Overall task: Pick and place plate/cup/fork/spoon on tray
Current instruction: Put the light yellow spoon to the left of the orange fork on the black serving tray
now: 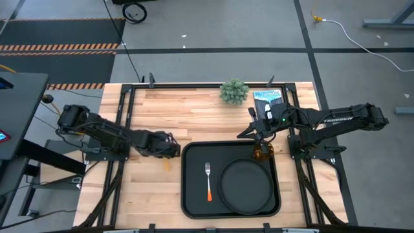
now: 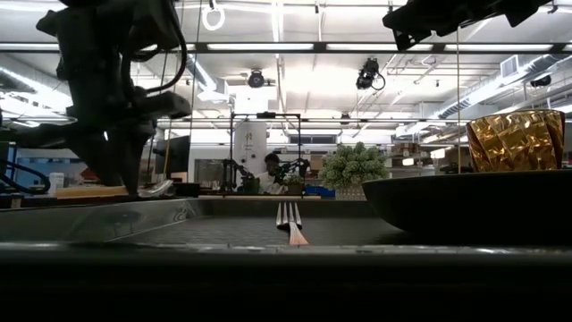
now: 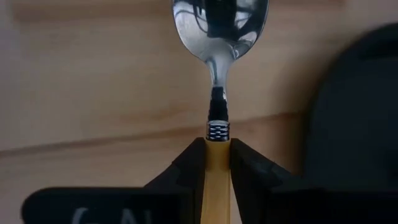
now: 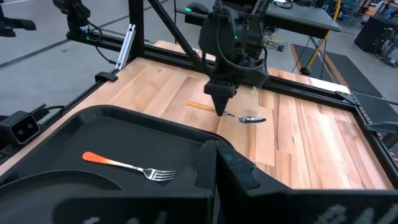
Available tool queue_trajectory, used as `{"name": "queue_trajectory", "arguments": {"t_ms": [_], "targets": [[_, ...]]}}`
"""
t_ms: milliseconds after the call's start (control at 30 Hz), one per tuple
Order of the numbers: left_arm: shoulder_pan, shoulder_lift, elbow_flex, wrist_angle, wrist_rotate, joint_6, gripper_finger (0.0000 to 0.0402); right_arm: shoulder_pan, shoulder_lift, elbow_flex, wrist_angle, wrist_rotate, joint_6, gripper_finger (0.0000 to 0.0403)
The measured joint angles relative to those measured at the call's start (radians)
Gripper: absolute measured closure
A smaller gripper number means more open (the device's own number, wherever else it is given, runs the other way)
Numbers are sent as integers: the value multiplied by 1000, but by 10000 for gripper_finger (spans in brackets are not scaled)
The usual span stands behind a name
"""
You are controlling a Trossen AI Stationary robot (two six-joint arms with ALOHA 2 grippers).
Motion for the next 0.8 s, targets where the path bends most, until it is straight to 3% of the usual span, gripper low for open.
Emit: {"name": "queue_trajectory", "arguments": {"t_ms": [633,800], "targets": [[-132,0,0,437,-184,-67,331,0,0,0,-2,0,8,391],[-157,0,22,476,-238,-66,331,0,0,0,-8,0,11,391]]}}
